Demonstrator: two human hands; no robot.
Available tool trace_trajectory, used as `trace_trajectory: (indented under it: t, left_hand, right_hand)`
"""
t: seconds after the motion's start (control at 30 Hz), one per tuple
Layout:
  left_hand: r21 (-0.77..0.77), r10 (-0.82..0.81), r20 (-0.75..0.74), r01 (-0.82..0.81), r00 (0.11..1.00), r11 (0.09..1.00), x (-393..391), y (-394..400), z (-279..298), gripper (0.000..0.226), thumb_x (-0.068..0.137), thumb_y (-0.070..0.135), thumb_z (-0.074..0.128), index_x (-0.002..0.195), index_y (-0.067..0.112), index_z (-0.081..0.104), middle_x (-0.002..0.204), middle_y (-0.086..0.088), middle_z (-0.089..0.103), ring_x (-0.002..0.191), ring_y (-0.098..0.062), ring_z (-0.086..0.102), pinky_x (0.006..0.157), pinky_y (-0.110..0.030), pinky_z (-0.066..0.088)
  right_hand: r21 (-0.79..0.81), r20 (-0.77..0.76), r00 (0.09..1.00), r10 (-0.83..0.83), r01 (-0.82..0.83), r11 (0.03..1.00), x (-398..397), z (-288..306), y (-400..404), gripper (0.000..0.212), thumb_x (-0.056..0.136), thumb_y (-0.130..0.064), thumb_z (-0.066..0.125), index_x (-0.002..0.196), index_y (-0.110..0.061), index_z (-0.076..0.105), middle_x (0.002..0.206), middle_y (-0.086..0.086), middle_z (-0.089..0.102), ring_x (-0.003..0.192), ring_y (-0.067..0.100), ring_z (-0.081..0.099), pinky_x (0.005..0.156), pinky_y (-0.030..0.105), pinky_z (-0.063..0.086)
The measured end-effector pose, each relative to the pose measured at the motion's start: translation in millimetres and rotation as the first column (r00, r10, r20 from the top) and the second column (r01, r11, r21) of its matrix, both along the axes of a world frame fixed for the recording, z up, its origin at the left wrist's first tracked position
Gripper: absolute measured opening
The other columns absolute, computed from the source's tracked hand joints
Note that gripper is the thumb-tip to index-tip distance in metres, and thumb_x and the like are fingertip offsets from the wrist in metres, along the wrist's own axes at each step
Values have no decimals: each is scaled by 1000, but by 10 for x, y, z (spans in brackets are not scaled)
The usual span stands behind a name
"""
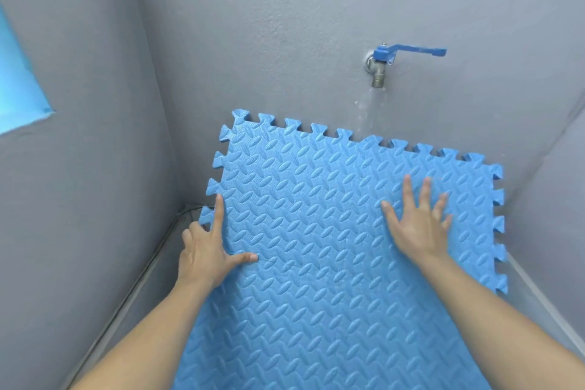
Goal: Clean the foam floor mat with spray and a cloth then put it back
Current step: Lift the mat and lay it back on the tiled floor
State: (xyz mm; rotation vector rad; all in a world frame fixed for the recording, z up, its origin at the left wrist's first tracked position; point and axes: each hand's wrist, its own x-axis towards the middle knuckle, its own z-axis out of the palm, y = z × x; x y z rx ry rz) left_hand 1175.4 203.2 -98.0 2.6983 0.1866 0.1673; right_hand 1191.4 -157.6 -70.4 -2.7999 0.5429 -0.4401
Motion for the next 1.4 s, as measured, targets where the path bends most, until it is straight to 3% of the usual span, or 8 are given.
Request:
trace_trajectory:
  t: [0.17,0.3,0.4,0.83,1.0,1.13,1.27,1.4]
  left_hand:
    - [-13,23,32,-23,999,1000,-8,-34,-40,137,52,79,68,139,45,-31,112,-16,38,107,-30,37,75,-37,43]
    - [-18,25,49,-25,998,1000,-12,-16,-44,139,49,81,67,137,45,-34,110,-15,39,106,-31,38,73,-38,45]
    - [-13,29,35,-28,999,1000,-3,-19,-37,141,49,80,68,137,44,-35,112,-15,39,109,-31,38,76,-40,47]
    - [38,36,25,-36,999,999,-31,1,-12,142,48,85,61,135,37,-41,107,-13,40,103,-27,39,69,-33,46]
    - [12,39,28,-40,999,999,-57,-16,42,144,47,84,63,138,35,-37,108,-15,40,102,-28,40,69,-34,46]
    - [29,29,9,-29,1000,999,-77,-19,93,147,45,85,62,142,29,-34,111,-17,41,106,-30,40,77,-36,47]
    - [8,28,27,-29,999,1000,-106,-10,130,148,47,82,65,145,24,-29,117,-22,44,110,-33,42,89,-39,44]
    - [-135,24,-15,-26,1000,991,-69,36,96,153,46,69,79,146,24,-26,126,-25,44,120,-39,38,98,-46,40]
  right_hand:
    - [-279,-208,869,448,-492,825,-314,-263,530,79,86,-73,25,154,-44,-2,162,0,-19,150,43,-5,117,66,8]
    - [-258,365,855,369,-288,922,-61,639,529,84,92,-34,56,158,-14,8,166,9,1,153,29,3,122,54,8]
    - [-309,526,804,277,-123,943,152,1515,543,89,83,-16,53,156,-1,5,165,16,2,153,30,1,122,46,1]
    - [-404,147,967,207,-132,905,480,1959,368,108,73,-11,53,152,-6,-21,161,8,-26,150,23,-22,122,50,-3]
    - [-92,277,908,315,-302,949,279,1936,182,96,81,-7,49,157,-17,-9,165,-2,-15,152,17,-13,121,44,-4]
    - [293,360,927,-109,-1,956,-82,999,-503,83,88,-25,60,156,-13,14,163,12,16,151,27,12,121,48,15]
    - [612,-131,895,-426,411,676,-532,171,-988,117,75,-56,75,156,-17,0,164,12,11,149,40,14,118,57,17]
    - [802,-28,915,-402,261,538,-696,-142,-1094,106,66,-56,81,148,-12,29,148,8,44,134,30,45,110,45,37]
